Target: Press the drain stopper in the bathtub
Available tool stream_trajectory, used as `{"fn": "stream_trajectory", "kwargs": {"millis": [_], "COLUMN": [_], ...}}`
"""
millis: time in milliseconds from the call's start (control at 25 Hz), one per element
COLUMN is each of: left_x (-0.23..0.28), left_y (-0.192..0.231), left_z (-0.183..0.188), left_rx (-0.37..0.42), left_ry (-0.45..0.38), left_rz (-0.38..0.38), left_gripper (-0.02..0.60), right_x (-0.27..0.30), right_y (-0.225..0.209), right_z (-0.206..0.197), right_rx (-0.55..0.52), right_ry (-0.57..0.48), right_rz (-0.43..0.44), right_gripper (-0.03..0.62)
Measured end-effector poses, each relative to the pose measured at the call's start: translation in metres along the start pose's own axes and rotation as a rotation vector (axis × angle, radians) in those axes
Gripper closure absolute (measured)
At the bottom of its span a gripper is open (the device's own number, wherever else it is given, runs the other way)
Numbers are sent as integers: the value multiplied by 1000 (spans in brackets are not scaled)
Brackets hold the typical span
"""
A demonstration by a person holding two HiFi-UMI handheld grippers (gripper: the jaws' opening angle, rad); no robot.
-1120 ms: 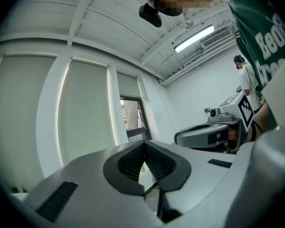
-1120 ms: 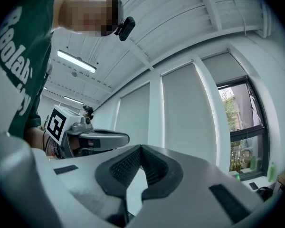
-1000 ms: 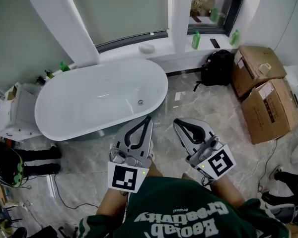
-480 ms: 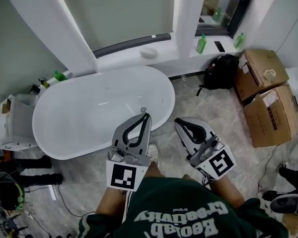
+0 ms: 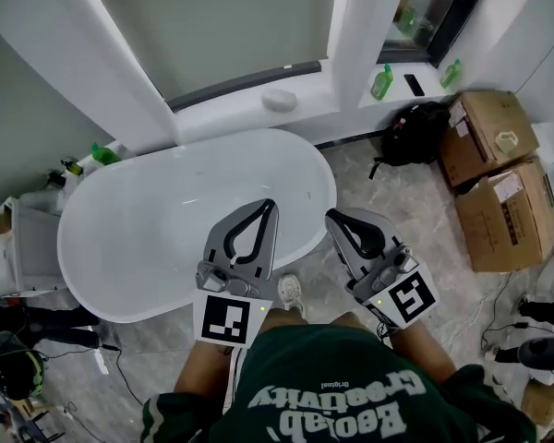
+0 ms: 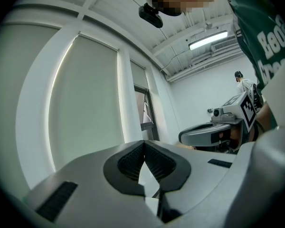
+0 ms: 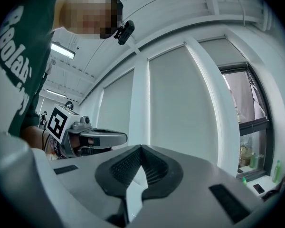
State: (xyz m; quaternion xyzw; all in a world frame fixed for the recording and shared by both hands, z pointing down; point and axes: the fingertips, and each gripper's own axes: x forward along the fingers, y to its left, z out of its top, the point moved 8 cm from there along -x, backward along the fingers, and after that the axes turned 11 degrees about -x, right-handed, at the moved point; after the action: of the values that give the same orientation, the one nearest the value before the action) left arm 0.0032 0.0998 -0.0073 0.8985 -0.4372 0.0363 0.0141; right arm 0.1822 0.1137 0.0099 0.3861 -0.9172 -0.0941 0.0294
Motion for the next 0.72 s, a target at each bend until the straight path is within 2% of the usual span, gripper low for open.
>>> {"fn": "stream_trajectory", "kwargs": {"millis": [160,320,440,720], "left_x": [13,22,29,30], "left_y": [21,39,51,54], "left_z": [-6,-11,-14,-16], "left_rx": [-8,-70,-69,-89], "left_ry": [12,20,28,14], "left_rz": [-7,-20,-26,-28], "left_gripper": [572,572,572,572], "right_x": [22,35,41,41], "right_y": [-8,-15,-19,-18], "right_z": [-7,-15,-21,-22], "right_rx": [-2,4,16,6], "right_ry": [15,40,53,34], "right_rz": [-6,-31,-52,-63], "right_gripper": [580,580,580,580]}}
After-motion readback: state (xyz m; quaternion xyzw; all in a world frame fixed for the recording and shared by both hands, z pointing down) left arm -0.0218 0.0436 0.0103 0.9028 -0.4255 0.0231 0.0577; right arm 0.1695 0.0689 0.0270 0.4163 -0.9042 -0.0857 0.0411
